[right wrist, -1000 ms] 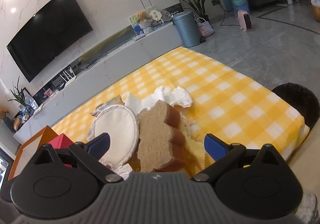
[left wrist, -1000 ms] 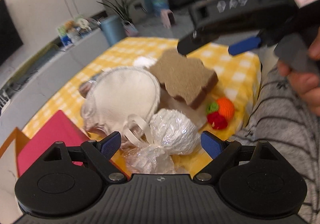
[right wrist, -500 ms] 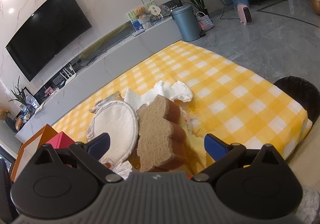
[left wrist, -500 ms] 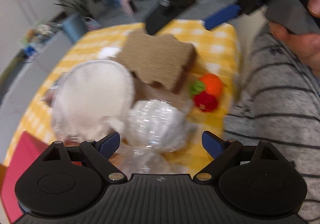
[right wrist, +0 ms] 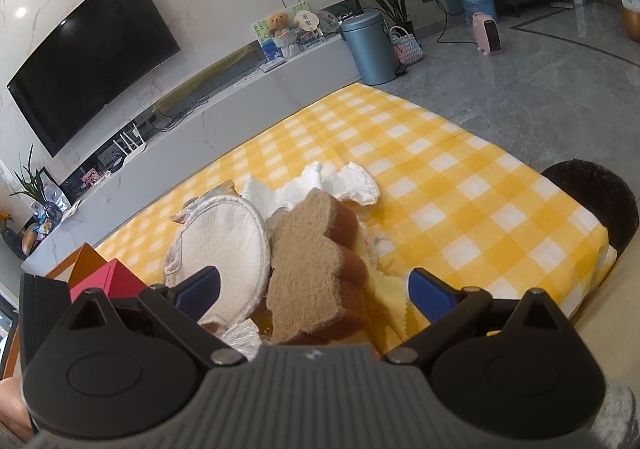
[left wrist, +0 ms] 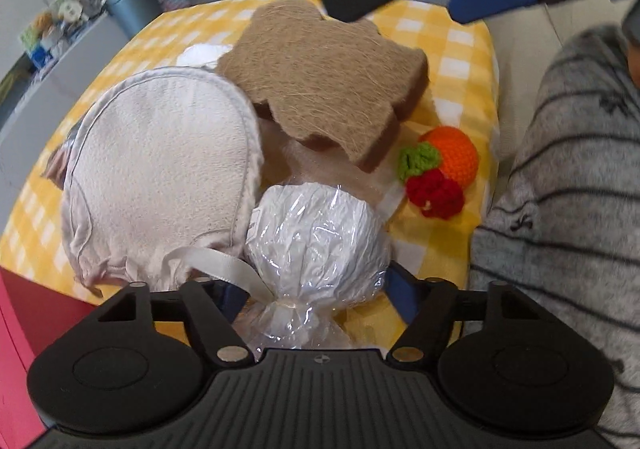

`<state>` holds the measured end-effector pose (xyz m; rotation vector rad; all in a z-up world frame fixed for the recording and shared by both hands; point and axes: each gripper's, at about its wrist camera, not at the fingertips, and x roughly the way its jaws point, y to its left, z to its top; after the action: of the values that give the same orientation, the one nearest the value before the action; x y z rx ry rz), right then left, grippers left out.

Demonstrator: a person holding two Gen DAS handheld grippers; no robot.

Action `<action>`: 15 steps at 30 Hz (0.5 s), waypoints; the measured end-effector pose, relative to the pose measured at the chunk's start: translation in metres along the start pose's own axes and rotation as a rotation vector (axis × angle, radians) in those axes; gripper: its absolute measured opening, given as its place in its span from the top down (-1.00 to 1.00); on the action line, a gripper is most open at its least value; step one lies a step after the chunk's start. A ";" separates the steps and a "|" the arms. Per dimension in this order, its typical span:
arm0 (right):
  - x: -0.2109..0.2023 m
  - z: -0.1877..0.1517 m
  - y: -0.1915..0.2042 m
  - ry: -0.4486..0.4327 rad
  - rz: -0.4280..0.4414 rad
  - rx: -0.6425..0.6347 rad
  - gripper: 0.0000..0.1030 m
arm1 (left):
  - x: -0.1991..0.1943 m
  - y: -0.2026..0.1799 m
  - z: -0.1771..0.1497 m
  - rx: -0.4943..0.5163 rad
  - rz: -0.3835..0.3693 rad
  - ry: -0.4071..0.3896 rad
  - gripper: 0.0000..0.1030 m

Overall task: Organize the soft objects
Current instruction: 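Grasp the foil-wrapped plastic ball with the left gripper and lift it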

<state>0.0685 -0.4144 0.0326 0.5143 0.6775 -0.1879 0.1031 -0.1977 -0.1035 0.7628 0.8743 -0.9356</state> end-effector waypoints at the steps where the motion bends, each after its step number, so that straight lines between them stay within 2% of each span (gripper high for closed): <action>1: 0.000 0.000 0.000 0.000 -0.002 0.002 -0.92 | -0.001 0.001 0.000 -0.010 -0.004 0.002 -0.44; 5: 0.000 0.000 -0.001 -0.001 -0.003 0.005 -0.92 | -0.014 0.005 0.000 -0.050 -0.004 -0.007 -0.37; 10: 0.000 0.001 -0.001 0.000 -0.010 0.016 -0.91 | -0.062 0.003 -0.007 -0.140 -0.025 -0.121 -0.37; 15: -0.005 0.000 -0.002 0.000 -0.010 0.020 -0.92 | -0.108 0.003 -0.020 -0.275 0.027 -0.197 -0.37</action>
<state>0.0645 -0.4162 0.0352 0.5298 0.6790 -0.2041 0.0650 -0.1419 -0.0166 0.4373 0.7961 -0.8302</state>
